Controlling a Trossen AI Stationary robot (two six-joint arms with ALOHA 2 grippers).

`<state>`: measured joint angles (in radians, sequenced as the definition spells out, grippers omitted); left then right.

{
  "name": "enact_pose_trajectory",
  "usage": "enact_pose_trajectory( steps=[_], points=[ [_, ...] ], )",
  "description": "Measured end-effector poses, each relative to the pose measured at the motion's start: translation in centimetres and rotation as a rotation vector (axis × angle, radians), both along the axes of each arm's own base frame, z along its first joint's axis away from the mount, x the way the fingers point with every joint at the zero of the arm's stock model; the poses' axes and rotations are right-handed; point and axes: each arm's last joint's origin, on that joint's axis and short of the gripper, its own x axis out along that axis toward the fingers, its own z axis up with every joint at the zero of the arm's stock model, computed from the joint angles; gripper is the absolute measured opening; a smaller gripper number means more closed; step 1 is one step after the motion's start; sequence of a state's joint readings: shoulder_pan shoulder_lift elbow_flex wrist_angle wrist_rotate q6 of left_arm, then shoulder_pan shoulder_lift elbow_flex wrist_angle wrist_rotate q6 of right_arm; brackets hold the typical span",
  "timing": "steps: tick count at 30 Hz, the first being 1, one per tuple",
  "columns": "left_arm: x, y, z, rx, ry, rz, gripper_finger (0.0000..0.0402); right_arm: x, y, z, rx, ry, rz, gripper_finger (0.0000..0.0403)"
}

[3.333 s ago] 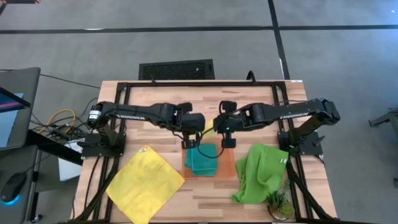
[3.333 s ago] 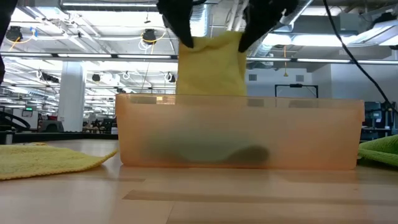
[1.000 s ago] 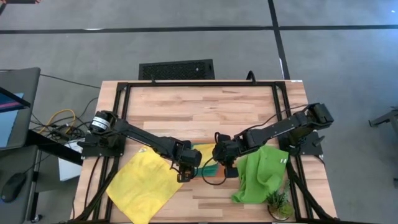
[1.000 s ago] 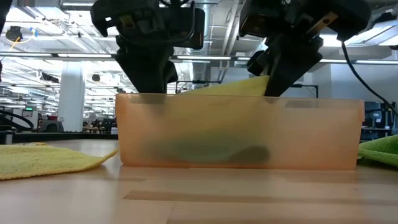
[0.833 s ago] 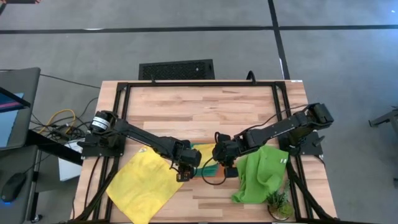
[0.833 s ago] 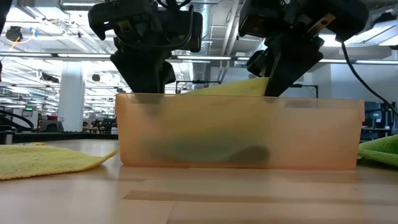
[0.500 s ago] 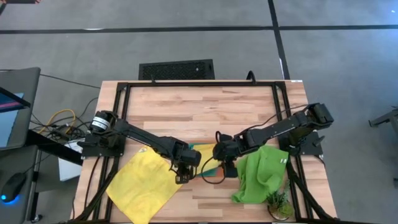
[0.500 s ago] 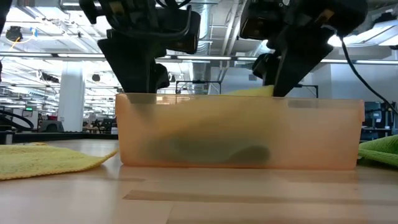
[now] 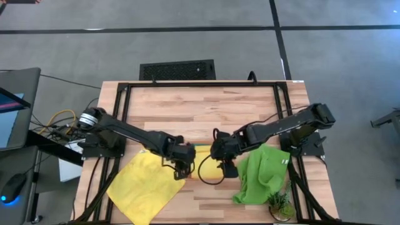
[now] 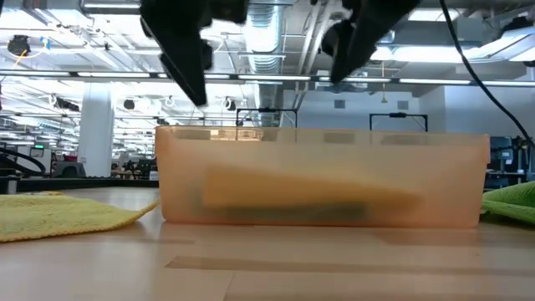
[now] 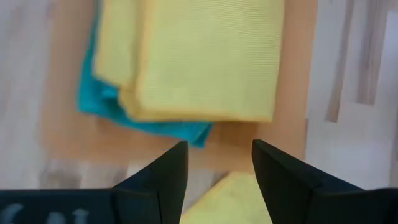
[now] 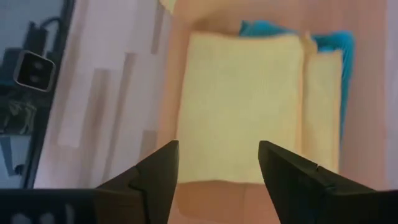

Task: Fold microfiber towels
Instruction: Fold the yellow towel

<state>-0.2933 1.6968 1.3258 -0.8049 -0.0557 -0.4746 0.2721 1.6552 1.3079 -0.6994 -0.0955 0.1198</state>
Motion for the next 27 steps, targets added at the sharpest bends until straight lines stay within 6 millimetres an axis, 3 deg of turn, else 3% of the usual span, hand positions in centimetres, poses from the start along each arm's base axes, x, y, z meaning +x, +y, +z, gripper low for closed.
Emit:
enact_pose_trajectory(
  steps=[7, 13, 20, 27],
  points=[
    [-4.3, -2.1, 2.9, 0.012, 0.036, 0.121, 0.017, -0.1, -0.1, 3.6, -0.143, -0.149, -0.014, 0.0244],
    [-7.6, -5.6, 3.0, 0.002, 0.111, 0.237, 0.017, -0.5, -1.3, 6.5, -0.13, -0.24, -0.06, 0.0244],
    [-11.2, -10.0, 0.7, -0.117, 0.168, 0.419, 0.017, -0.3, -1.9, 9.5, -0.142, -0.339, -0.036, 0.0244],
    [-13.9, -12.0, -3.0, -0.218, 0.203, 0.583, 0.017, 0.0, -2.6, 10.9, -0.161, -0.39, -0.03, 0.0244]
  ],
)
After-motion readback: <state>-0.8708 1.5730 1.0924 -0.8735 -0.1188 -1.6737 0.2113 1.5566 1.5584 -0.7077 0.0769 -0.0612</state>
